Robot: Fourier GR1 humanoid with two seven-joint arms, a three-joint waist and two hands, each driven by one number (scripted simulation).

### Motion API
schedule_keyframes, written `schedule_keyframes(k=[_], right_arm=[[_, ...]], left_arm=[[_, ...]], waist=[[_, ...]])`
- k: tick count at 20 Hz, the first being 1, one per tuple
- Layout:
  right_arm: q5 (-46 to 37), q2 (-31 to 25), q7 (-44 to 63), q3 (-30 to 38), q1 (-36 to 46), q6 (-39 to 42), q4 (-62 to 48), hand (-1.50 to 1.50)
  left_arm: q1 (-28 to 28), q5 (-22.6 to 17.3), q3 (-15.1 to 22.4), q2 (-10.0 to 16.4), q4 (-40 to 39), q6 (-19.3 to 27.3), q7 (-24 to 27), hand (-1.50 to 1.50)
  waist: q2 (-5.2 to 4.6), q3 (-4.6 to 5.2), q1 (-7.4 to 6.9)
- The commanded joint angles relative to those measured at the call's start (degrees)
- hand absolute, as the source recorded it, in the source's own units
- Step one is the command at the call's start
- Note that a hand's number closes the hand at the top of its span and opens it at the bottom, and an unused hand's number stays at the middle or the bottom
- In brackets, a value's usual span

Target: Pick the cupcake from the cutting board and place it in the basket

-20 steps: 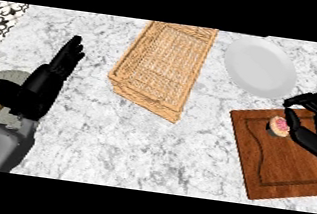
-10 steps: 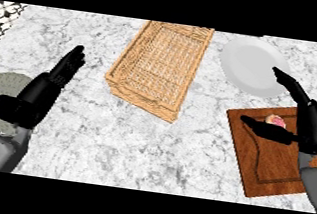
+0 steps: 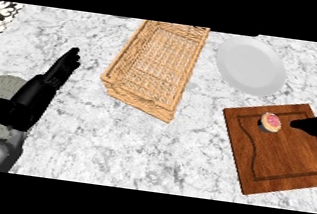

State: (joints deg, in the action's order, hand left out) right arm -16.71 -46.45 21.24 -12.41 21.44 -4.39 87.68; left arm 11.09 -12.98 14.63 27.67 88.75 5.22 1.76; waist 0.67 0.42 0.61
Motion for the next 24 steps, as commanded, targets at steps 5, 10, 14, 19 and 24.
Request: schedule_keyframes(k=[5,10,14,19,24], right_arm=[[14.7,-9.6,17.5,1.7,1.1,25.2,12.0,-1.5],[22.1,-13.3,20.5,11.8,-2.7,30.6,16.1,-1.5],[21.4,-10.3,23.4,15.7,-7.0,31.6,20.8,-1.5],[13.3,-4.2,18.0,16.8,-16.0,28.0,25.4,-1.5],[5.5,1.9,7.1,14.9,-11.3,25.2,10.8,-1.5]], left_arm=[[-1.1,0.6,-1.6,-0.9,-1.4,-0.3,2.7,0.0],[-4.1,1.8,-1.9,-1.7,1.2,-1.6,2.5,0.0],[-2.5,4.2,-2.5,-3.2,2.0,-2.1,-0.1,0.0],[3.0,2.1,-6.9,-3.1,-2.8,-6.1,-1.6,0.0],[1.1,4.3,-5.7,-5.6,-0.7,-5.7,-1.9,0.0]], waist=[[-0.27,-0.26,0.59],[-0.39,-0.39,-0.01],[-0.51,-0.41,-0.27],[-0.57,-0.43,0.11],[-0.8,-0.46,-1.03]])
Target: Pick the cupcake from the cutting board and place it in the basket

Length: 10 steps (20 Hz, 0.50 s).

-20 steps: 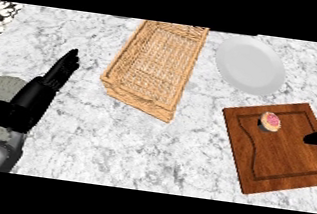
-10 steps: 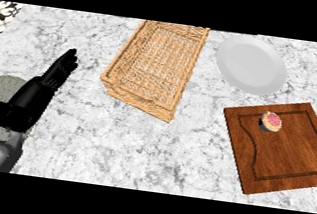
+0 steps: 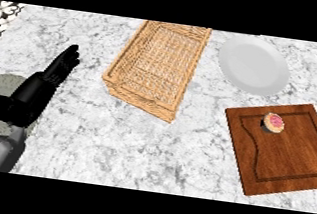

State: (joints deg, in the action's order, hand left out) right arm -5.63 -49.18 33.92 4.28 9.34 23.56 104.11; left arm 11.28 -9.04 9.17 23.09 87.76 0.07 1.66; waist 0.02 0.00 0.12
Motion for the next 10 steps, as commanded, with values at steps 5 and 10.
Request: schedule_keyframes(k=[5,10], right_arm=[[-13.0,11.1,-10.6,-3.9,-0.9,-8.3,-8.8,-1.5],[-17.4,10.8,-20.5,-1.5,1.2,-8.5,-19.6,-1.5]], left_arm=[[1.6,3.7,0.4,-4.0,-0.3,0.3,-0.9,0.0],[-0.5,3.6,-2.9,-3.4,-0.5,-2.5,1.7,0.0]], waist=[[-0.14,-0.03,-0.32],[-0.18,-0.02,-0.47]])
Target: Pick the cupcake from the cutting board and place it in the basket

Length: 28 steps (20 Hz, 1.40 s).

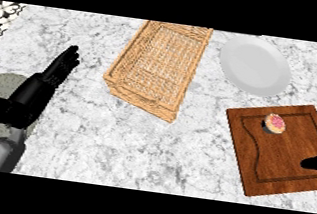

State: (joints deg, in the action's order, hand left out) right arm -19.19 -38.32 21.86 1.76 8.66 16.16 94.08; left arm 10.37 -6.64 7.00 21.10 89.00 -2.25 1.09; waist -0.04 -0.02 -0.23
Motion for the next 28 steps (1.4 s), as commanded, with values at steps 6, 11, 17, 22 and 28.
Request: schedule_keyframes(k=[6,11,17,22,28], right_arm=[[-9.8,6.5,-7.6,0.1,3.3,-3.5,-11.0,-1.5],[-9.6,6.7,-10.7,2.7,3.8,-1.5,-9.2,-1.5],[-11.0,9.4,-12.9,4.1,3.9,-0.2,-10.3,-1.5],[-16.9,11.3,-13.7,2.6,3.7,-3.3,-13.5,-1.5],[-17.9,11.8,-8.6,2.9,4.2,1.9,-9.1,-1.5]], left_arm=[[-1.1,2.3,-2.4,-2.5,5.2,-1.7,-4.9,0.0],[-1.2,3.9,-4.5,-3.9,-0.6,-3.8,-0.2,0.0],[-1.0,6.5,-5.4,-5.8,-0.8,-5.1,0.4,0.0],[1.1,5.9,-6.3,-6.9,-0.4,-6.5,-1.3,0.0],[1.9,8.6,-7.2,-7.9,-4.0,-7.0,0.6,0.0]], waist=[[0.07,0.01,-0.01],[0.05,0.02,0.2],[0.05,0.02,0.22],[0.01,0.01,0.17],[0.05,0.03,0.36]])
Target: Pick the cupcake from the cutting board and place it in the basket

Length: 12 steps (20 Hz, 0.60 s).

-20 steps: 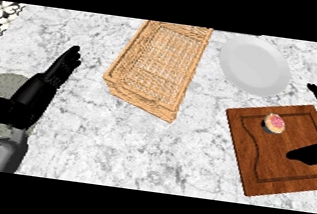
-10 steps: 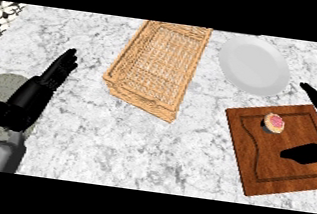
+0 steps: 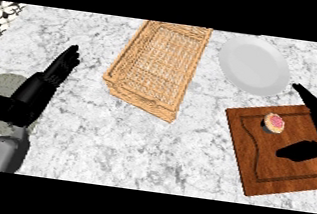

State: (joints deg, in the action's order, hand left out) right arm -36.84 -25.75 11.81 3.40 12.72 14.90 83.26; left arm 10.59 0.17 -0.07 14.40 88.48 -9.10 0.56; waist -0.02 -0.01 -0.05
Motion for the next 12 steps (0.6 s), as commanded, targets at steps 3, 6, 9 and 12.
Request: schedule_keyframes(k=[3,6,9,12], right_arm=[[-5.5,2.8,-3.2,-0.8,1.4,-3.9,-7.0,-1.5],[-7.2,3.4,-4.9,-1.0,1.9,-5.2,-9.8,-1.5],[-7.5,5.0,-1.6,-0.5,4.1,-3.5,-10.3,-1.5],[-8.4,3.6,-2.9,-0.2,1.8,-2.7,-9.8,-1.5]], left_arm=[[0.2,0.7,-1.1,-1.0,1.9,-0.9,-2.8,0.0],[-1.3,0.2,-1.1,-1.4,5.9,-1.6,-5.1,0.0],[0.5,0.6,-1.7,-2.1,5.3,-1.7,-5.8,0.0],[1.3,2.2,-0.8,-3.2,2.3,-1.8,-3.6,0.0]], waist=[[-0.01,0.0,-0.13],[0.01,0.0,-0.2],[0.02,0.01,-0.11],[0.02,0.01,0.08]])
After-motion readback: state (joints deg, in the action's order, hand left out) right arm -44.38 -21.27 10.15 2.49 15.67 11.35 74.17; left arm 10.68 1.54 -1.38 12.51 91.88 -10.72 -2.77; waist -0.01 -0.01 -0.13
